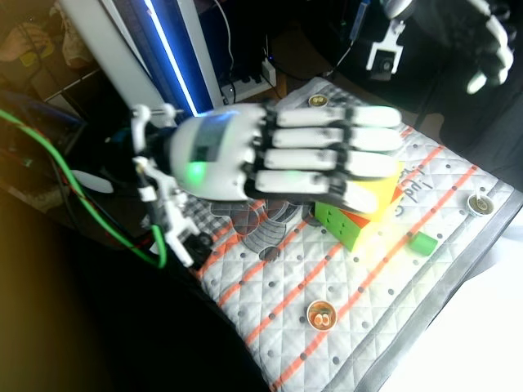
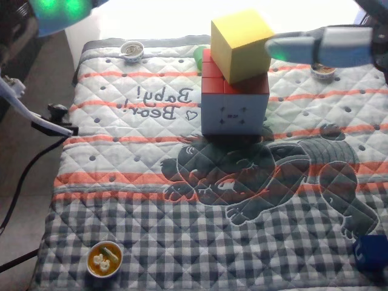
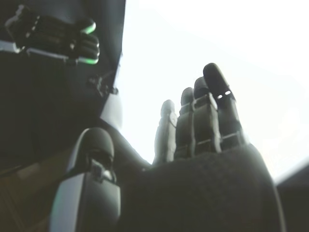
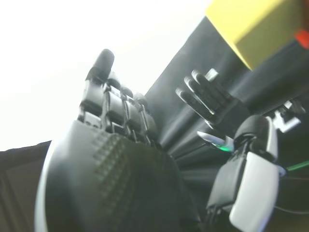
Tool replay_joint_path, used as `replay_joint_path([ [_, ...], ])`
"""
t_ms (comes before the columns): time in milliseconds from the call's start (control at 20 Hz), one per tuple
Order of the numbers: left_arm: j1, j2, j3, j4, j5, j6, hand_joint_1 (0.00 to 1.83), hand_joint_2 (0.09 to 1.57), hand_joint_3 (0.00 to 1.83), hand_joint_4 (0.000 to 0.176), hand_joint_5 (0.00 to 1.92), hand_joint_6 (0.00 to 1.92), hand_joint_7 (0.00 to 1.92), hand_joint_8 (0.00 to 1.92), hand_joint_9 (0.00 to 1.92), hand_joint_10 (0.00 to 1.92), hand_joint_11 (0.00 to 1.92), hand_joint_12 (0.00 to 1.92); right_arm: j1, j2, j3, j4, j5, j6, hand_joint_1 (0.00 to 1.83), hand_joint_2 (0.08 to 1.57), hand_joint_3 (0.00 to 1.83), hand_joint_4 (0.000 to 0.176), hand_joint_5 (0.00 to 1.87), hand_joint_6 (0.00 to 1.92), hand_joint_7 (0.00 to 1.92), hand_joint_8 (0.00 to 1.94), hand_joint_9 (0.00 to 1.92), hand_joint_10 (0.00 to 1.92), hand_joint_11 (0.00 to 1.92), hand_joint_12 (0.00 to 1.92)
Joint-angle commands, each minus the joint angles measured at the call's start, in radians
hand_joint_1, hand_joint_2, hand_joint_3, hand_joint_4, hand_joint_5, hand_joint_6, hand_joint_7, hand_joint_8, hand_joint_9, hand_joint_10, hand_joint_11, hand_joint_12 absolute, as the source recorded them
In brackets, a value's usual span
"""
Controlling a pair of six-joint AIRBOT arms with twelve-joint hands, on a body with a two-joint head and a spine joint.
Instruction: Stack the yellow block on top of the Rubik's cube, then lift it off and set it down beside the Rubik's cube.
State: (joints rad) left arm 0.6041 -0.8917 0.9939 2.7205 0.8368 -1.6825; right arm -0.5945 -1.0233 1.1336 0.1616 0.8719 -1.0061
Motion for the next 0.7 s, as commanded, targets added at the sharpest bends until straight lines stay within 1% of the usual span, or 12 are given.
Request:
replay_joint_path([
  [0, -0.004, 0.004, -0.006, 0.024, 0.145, -0.008, 0.38, 1.28, 0.01, 0.045, 0.33, 0.02, 0.25, 0.01, 0.0, 0.78, 0.0, 1.67, 0.027, -0.012, 0.014, -0.016, 0.065, 0.002, 0.49, 0.82, 0.0, 0.0, 0.01, 0.0, 0.01, 0.01, 0.02, 0.02, 0.0, 0.34],
  [50, 0.0, 0.004, -0.007, 0.017, 0.151, -0.008, 0.38, 1.29, 0.01, 0.033, 0.34, 0.03, 0.25, 0.01, 0.0, 0.86, 0.0, 1.75, 0.038, -0.025, 0.027, -0.016, 0.043, 0.002, 0.5, 0.78, 0.0, 0.0, 0.01, 0.0, 0.01, 0.0, 0.0, 0.0, 0.0, 0.07],
  [100, 0.005, 0.005, -0.01, 0.012, 0.157, -0.008, 0.39, 1.29, 0.01, 0.019, 0.36, 0.03, 0.25, 0.01, 0.0, 0.9, 0.0, 1.79, 0.052, -0.044, 0.045, -0.021, 0.014, 0.002, 0.49, 0.79, 0.0, 0.0, 0.01, 0.0, 0.01, 0.0, 0.0, 0.0, 0.0, 0.01],
  [150, 0.008, 0.006, -0.012, 0.008, 0.161, -0.008, 0.43, 1.29, 0.0, 0.018, 0.37, 0.04, 0.26, 0.02, 0.0, 0.94, 0.0, 1.81, 0.064, -0.059, 0.06, -0.025, -0.013, 0.002, 0.48, 0.78, 0.0, 0.0, 0.01, 0.0, 0.01, 0.0, 0.0, 0.0, 0.0, 0.0],
  [200, 0.01, 0.007, -0.013, 0.007, 0.164, -0.008, 0.45, 1.29, 0.0, 0.027, 0.38, 0.05, 0.28, 0.02, 0.0, 0.94, 0.0, 1.82, 0.073, -0.07, 0.071, -0.031, -0.035, 0.002, 0.46, 0.76, 0.0, 0.0, 0.0, 0.0, 0.0, 0.0, 0.0, 0.0, 0.0, 0.0],
  [250, 0.011, 0.007, -0.015, 0.006, 0.168, -0.008, 0.48, 1.3, 0.0, 0.028, 0.4, 0.06, 0.3, 0.03, 0.0, 0.94, 0.0, 1.77, 0.084, -0.089, 0.089, -0.034, -0.071, 0.002, 0.44, 0.66, 0.0, 0.0, 0.0, 0.0, 0.0, 0.0, 0.0, 0.0, 0.0, 0.0],
  [300, 0.011, 0.007, -0.016, 0.006, 0.17, -0.008, 0.52, 1.31, 0.0, 0.022, 0.42, 0.07, 0.33, 0.05, 0.0, 0.99, 0.0, 1.76, 0.088, -0.099, 0.099, -0.035, -0.088, 0.002, 0.47, 0.63, 0.0, 0.0, 0.0, 0.0, 0.0, 0.0, 0.0, 0.0, 0.0, 0.0],
  [350, 0.011, 0.007, -0.017, 0.006, 0.172, -0.008, 0.55, 1.31, 0.0, 0.022, 0.44, 0.08, 0.34, 0.06, 0.0, 1.01, 0.0, 1.76, 0.092, -0.114, 0.114, -0.035, -0.107, 0.002, 0.48, 0.66, 0.0, 0.0, 0.09, 0.0, 0.11, 0.01, 0.11, 0.03, 0.04, 0.04],
  [500, 0.018, 0.007, -0.022, 0.003, 0.186, -0.008, 0.56, 1.31, 0.0, 0.022, 0.46, 0.1, 0.33, 0.06, 0.0, 1.07, 0.0, 1.87, 0.103, -0.143, 0.145, -0.035, -0.164, 0.002, 0.41, 0.69, 0.0, 0.0, 0.01, 0.0, 0.02, 0.0, 0.0, 0.0, 0.0, 0.0],
  [550, 0.019, 0.007, -0.023, 0.002, 0.19, -0.008, 0.57, 1.32, 0.0, 0.006, 0.45, 0.1, 0.33, 0.06, 0.0, 1.07, 0.0, 1.85, 0.105, -0.151, 0.154, -0.035, -0.182, 0.002, 0.46, 0.71, 0.0, 0.0, 0.04, 0.01, 0.02, 0.0, 0.0, 0.0, 0.0, 0.0],
  [600, 0.02, 0.007, -0.025, 0.002, 0.194, -0.008, 0.61, 1.33, 0.0, 0.0, 0.43, 0.16, 0.32, 0.13, 0.0, 1.09, 0.0, 1.89, 0.108, -0.164, 0.169, -0.036, -0.204, 0.002, 0.5, 0.77, 0.0, 0.0, 0.01, 0.0, 0.0, 0.0, 0.0, 0.0, 0.0, 0.0],
  [650, 0.021, 0.007, -0.027, 0.002, 0.196, -0.008, 0.59, 1.34, 0.0, 0.007, 0.38, 0.28, 0.26, 0.32, 0.0, 1.14, 0.0, 1.91, 0.11, -0.172, 0.178, -0.038, -0.217, 0.002, 0.48, 0.82, 0.0, 0.0, 0.02, 0.01, 0.0, 0.0, 0.0, 0.0, 0.04, 0.02],
])
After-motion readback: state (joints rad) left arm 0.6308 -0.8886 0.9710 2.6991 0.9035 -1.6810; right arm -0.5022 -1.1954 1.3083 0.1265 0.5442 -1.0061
